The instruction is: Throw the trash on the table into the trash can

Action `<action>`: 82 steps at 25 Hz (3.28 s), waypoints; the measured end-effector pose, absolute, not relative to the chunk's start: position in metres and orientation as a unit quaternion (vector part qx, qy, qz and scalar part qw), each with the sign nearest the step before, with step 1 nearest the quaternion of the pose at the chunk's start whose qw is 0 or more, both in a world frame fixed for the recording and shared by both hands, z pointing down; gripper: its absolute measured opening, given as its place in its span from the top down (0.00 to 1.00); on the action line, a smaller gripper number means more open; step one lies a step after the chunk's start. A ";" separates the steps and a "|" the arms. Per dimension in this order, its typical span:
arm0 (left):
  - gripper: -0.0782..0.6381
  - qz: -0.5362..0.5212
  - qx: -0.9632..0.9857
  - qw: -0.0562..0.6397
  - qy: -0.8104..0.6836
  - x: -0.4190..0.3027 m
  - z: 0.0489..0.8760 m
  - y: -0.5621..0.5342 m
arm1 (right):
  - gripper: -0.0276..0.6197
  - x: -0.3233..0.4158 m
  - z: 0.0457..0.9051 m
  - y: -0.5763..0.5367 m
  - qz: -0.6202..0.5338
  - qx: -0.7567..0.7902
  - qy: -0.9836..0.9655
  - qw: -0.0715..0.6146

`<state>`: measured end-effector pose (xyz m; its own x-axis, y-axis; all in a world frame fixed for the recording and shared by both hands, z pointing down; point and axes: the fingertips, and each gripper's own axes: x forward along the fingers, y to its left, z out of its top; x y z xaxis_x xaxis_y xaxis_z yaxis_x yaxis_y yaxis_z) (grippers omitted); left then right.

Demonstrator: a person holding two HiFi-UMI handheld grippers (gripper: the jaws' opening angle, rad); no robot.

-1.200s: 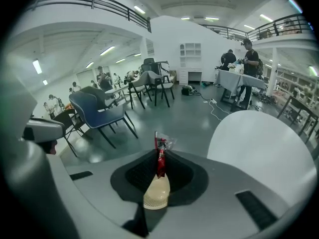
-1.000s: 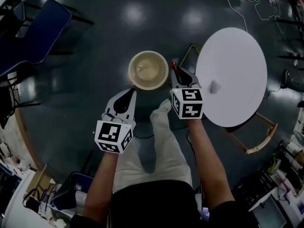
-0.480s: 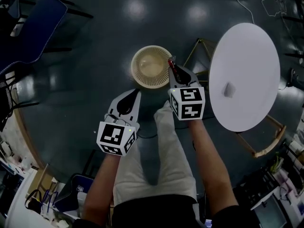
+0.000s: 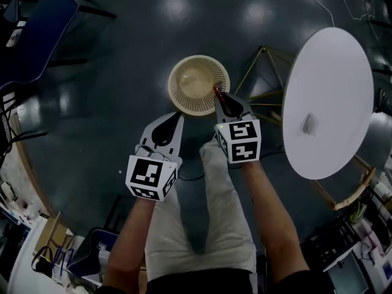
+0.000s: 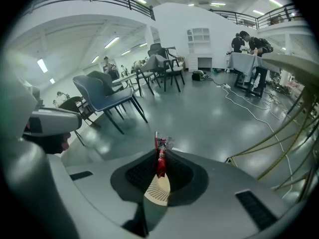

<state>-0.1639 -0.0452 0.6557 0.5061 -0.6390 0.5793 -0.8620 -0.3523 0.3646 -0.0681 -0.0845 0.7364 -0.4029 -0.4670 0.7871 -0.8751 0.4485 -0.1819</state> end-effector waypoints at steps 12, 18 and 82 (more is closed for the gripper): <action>0.88 0.175 0.811 0.335 -0.447 -0.162 0.711 -0.043 | 0.87 -0.079 0.795 -0.090 0.297 0.423 -0.782 0.348; 0.88 0.175 0.809 0.334 -0.450 -0.168 0.733 -0.049 | 0.87 -0.083 0.825 -0.087 0.307 0.424 -0.776 0.353; 0.88 0.185 0.815 0.316 -0.449 -0.198 0.671 -0.043 | 0.93 -0.130 0.755 -0.057 0.280 0.374 -0.816 0.340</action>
